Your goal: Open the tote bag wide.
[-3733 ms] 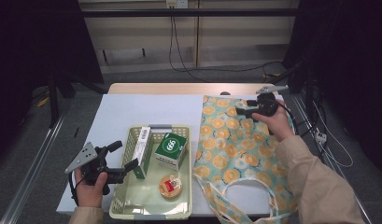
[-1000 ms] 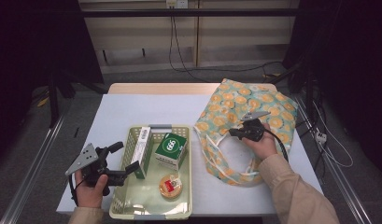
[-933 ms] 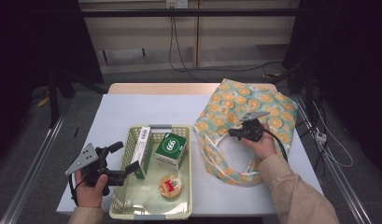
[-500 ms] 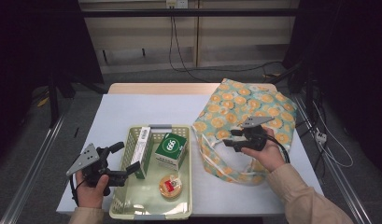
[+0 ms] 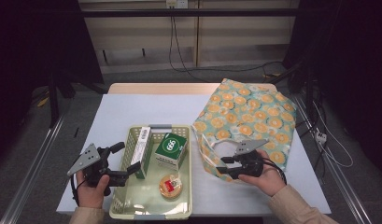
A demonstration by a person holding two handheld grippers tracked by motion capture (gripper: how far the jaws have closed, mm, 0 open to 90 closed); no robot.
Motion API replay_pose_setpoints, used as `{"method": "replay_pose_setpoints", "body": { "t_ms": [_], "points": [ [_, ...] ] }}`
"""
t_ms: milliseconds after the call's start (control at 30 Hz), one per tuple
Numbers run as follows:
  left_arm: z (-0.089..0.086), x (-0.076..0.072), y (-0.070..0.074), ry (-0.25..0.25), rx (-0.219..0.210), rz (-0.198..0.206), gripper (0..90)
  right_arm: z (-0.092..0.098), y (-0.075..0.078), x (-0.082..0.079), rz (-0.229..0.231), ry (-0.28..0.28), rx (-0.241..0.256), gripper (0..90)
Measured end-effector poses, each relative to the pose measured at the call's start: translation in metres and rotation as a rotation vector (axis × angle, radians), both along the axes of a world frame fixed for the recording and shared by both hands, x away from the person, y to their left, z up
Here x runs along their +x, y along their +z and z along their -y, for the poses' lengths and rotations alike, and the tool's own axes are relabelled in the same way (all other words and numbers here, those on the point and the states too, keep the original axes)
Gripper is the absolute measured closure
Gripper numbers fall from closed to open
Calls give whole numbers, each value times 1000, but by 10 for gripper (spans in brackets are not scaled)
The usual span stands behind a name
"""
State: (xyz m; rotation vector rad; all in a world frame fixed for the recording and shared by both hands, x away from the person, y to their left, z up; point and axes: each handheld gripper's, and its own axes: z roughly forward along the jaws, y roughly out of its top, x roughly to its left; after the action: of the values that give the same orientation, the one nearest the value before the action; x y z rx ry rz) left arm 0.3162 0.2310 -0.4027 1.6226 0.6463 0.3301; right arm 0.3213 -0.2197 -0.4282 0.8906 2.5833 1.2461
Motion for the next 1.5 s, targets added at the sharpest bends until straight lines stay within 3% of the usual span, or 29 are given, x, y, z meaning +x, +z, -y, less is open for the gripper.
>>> {"method": "replay_pose_setpoints", "body": {
  "t_ms": [33, 100, 467, 533, 667, 833, 1033, 1133, 1300, 1500],
  "points": [
    [0, 0, 0, 2, -2, -1, 30, 0, -2, 0, -7, 11, 9, 819],
    [-1, 0, 0, 2, -4, 0, 30, 0, -4, -2, -20, 51, 35, 884],
    [-1, 0, 0, 5, -1, 2, 30, -18, 4, -21, -48, 167, 58, 900],
    [-1, 0, 1, 6, -3, 3, 30, -17, 8, -19, -33, 150, 43, 900],
    [0, -1, 1, 5, -4, 2, 30, -2, 18, -4, -20, 86, 67, 898],
    [-1, 0, 1, 5, 1, 6, 30, 17, 28, 18, 2, 16, 92, 900],
    [-1, 0, 1, 6, 1, 6, 30, 36, 38, 50, 25, -43, 76, 900],
    [0, 0, 1, 3, -1, 5, 30, 47, 38, 68, 29, -72, 56, 900],
    [-1, 0, 1, 4, 2, 6, 30, 72, 33, 99, 6, -148, 78, 900],
    [-2, 1, 0, 9, 2, 1, 30, 99, 28, 121, 12, -234, 97, 900]
  ]
}}
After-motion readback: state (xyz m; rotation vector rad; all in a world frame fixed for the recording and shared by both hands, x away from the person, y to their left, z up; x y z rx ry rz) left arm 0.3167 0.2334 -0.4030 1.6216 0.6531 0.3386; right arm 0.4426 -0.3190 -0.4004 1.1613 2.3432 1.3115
